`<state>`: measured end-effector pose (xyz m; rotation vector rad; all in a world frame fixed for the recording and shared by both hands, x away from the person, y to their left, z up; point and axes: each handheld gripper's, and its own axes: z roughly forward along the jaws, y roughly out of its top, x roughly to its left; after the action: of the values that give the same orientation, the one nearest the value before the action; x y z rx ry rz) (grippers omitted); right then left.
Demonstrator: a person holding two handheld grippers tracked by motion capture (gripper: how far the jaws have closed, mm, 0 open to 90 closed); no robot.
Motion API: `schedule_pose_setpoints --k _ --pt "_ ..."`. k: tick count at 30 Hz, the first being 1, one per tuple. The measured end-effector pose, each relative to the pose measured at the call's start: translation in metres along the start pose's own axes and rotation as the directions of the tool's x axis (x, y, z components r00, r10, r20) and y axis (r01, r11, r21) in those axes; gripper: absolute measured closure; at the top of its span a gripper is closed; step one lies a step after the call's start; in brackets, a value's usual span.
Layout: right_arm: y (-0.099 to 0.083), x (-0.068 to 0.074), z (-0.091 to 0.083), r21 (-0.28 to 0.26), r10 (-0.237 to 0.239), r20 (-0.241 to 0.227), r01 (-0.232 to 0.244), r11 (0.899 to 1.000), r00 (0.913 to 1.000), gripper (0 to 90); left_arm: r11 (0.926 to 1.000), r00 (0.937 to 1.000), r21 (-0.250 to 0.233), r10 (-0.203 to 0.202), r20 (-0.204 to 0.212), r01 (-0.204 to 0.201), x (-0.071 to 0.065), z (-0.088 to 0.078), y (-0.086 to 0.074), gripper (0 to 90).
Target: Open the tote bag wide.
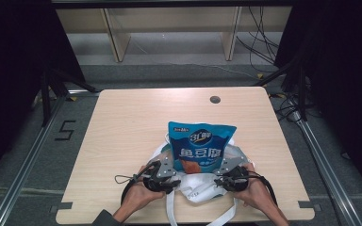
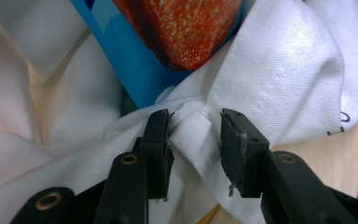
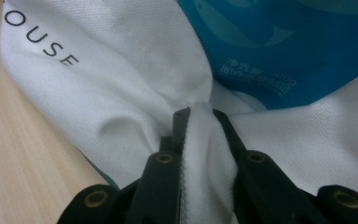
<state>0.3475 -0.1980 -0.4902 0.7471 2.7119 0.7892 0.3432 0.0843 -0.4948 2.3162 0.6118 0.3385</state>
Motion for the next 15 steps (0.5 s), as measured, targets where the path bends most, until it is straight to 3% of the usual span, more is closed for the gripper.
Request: schedule_pose_setpoints --k 1,4,6,8,10,15 --pt "0.0 -0.002 0.0 -0.007 -0.017 -0.004 0.017 1.0 0.9999 83.4 1.0 1.0 0.001 0.003 -0.005 -0.003 0.002 0.0 0.001 63.5" --pt "0.003 -0.004 0.003 -0.014 0.012 0.036 -0.012 1.0 0.9993 83.5 1.0 0.9995 -0.004 -0.003 -0.03 0.003 0.01 0.005 0.005 64.8" --pt "0.007 -0.01 0.007 -0.016 0.022 0.055 -0.021 1.0 0.9983 83.4 0.9999 0.9975 0.003 0.015 -0.069 -0.015 0.015 0.009 0.008 65.1" --pt "0.01 -0.016 0.01 -0.026 0.021 0.062 -0.02 0.999 0.9978 83.3 1.0 0.9975 -0.001 0.01 -0.07 -0.01 0.022 0.012 0.011 65.1" --pt "0.012 -0.022 0.013 -0.044 0.032 0.066 -0.029 0.999 0.9973 83.2 0.9997 0.9976 -0.012 -0.021 -0.066 0.02 0.028 0.015 0.011 65.1" --pt "0.015 -0.034 0.018 -0.065 0.053 0.071 -0.049 0.997 0.996 81.7 0.9997 0.996 -0.016 -0.02 -0.087 0.019 0.03 0.019 0.015 64.7"
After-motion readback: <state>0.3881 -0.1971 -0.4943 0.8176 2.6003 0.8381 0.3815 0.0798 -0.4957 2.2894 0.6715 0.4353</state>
